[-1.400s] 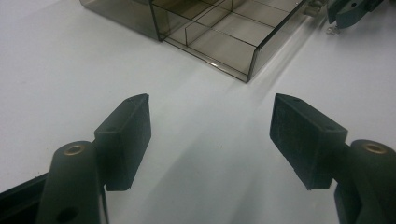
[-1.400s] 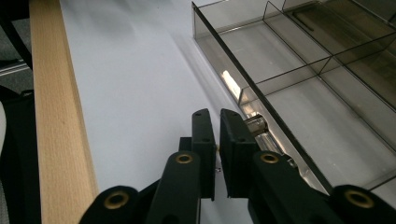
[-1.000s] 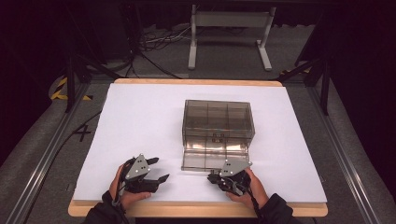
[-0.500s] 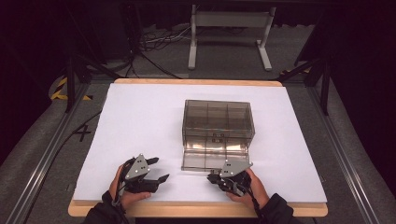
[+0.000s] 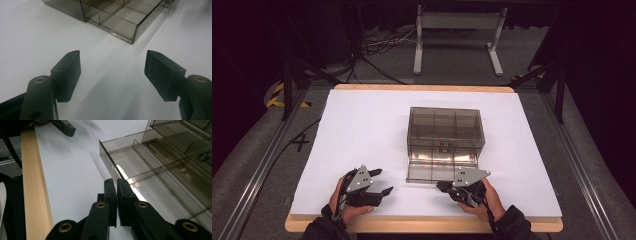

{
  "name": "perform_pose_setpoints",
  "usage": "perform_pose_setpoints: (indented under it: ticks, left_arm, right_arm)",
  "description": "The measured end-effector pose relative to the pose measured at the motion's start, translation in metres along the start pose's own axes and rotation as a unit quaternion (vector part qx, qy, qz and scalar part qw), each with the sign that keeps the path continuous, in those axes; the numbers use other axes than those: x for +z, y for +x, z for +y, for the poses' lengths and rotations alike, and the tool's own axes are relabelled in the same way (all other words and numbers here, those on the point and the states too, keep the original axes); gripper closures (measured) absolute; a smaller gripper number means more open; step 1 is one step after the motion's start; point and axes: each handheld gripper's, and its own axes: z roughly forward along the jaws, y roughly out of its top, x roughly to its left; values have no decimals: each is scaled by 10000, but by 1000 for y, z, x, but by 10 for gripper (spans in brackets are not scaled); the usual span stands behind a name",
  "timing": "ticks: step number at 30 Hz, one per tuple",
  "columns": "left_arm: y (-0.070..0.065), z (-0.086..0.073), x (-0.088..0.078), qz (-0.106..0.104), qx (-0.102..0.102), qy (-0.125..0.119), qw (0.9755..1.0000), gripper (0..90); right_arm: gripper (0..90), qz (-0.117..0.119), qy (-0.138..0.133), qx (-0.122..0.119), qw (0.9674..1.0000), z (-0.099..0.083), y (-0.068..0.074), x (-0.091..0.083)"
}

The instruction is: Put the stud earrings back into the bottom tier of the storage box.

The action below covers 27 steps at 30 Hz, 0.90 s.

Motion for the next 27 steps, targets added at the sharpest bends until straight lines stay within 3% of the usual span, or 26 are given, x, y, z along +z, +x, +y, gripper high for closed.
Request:
perform_pose_setpoints:
  ticks: [12, 27]
  left_arm:
    - [0, 0, 0, 7, 4, 9, 10000, 301]
    - [0, 0, 0, 3, 7, 11, 10000, 300]
  right_arm:
    - [869, -177, -181, -2, 9997, 7, -8, -10]
    - [869, -347, -246, 70, 9991, 13, -18, -11]
